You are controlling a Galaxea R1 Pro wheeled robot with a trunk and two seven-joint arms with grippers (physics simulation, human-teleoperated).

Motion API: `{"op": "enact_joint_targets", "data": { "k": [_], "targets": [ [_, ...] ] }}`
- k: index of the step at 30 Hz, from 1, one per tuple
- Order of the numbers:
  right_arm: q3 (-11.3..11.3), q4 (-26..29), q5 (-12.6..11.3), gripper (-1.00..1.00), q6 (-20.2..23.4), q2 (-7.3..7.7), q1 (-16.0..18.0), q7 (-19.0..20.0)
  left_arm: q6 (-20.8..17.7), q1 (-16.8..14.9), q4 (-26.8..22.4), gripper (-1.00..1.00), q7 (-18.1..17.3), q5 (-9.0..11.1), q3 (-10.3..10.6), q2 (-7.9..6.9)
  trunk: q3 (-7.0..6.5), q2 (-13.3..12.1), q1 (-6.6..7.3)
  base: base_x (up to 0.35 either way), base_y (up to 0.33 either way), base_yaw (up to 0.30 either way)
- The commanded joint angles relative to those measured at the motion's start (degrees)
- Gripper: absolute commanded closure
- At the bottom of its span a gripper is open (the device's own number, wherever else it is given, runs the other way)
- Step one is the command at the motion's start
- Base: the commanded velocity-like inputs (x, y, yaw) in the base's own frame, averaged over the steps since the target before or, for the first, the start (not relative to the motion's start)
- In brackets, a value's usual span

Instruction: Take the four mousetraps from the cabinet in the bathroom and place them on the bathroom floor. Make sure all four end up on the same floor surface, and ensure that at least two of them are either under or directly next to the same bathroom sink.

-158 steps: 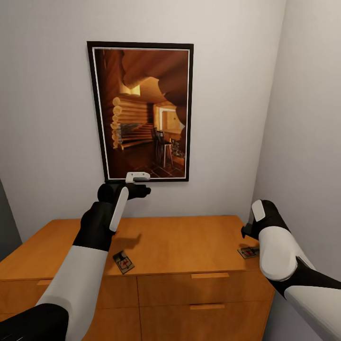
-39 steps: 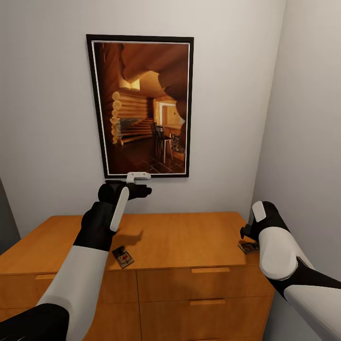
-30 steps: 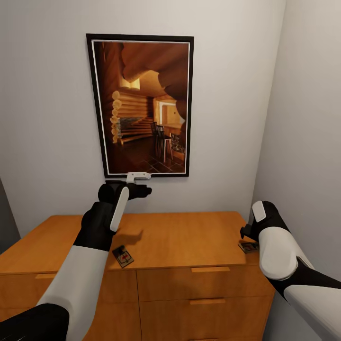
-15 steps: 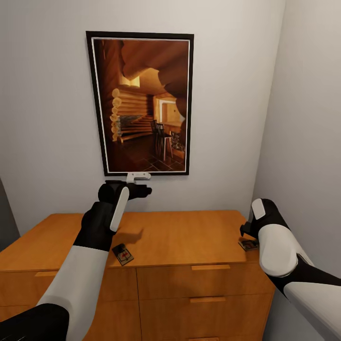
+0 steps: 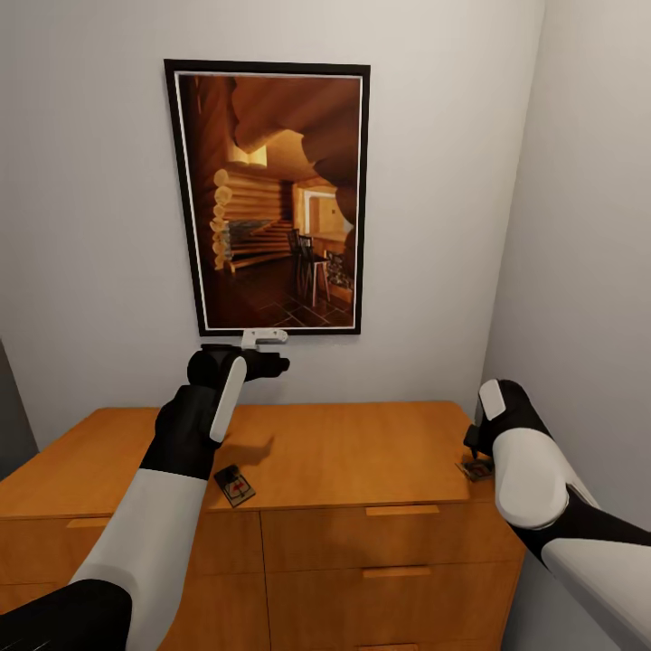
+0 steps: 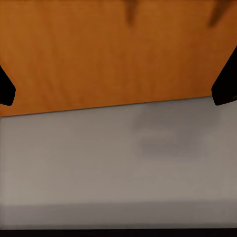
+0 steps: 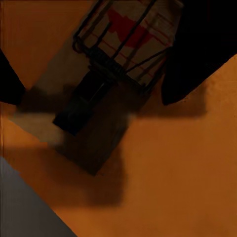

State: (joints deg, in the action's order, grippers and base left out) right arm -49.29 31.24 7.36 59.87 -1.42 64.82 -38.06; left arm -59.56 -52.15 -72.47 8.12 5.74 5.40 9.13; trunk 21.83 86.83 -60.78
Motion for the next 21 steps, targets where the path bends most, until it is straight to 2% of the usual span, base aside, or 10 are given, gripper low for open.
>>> {"op": "enact_joint_targets", "data": {
  "k": [1,14,21],
  "targets": [
    [-0.55,0.05,-1.88,1.00,0.13,-0.08,-1.02,0.13,-0.21,-0.06,-0.04,-1.00,0.58,0.60,0.05,0.00,0.09,0.02,-0.01,0.000,0.000,0.000],
    [-0.55,-1.57,-1.81,1.00,0.13,0.15,-1.01,-0.19,-0.21,-0.06,-0.13,-1.00,0.58,0.59,0.05,0.01,0.09,0.02,-0.01,0.000,0.000,0.000],
    [0.25,-1.47,-1.41,1.00,0.13,-0.16,-1.01,-0.26,-0.21,-0.06,-0.13,-1.00,0.55,0.53,0.05,0.01,0.09,0.02,-0.01,0.000,0.000,0.000]
  ]
}}
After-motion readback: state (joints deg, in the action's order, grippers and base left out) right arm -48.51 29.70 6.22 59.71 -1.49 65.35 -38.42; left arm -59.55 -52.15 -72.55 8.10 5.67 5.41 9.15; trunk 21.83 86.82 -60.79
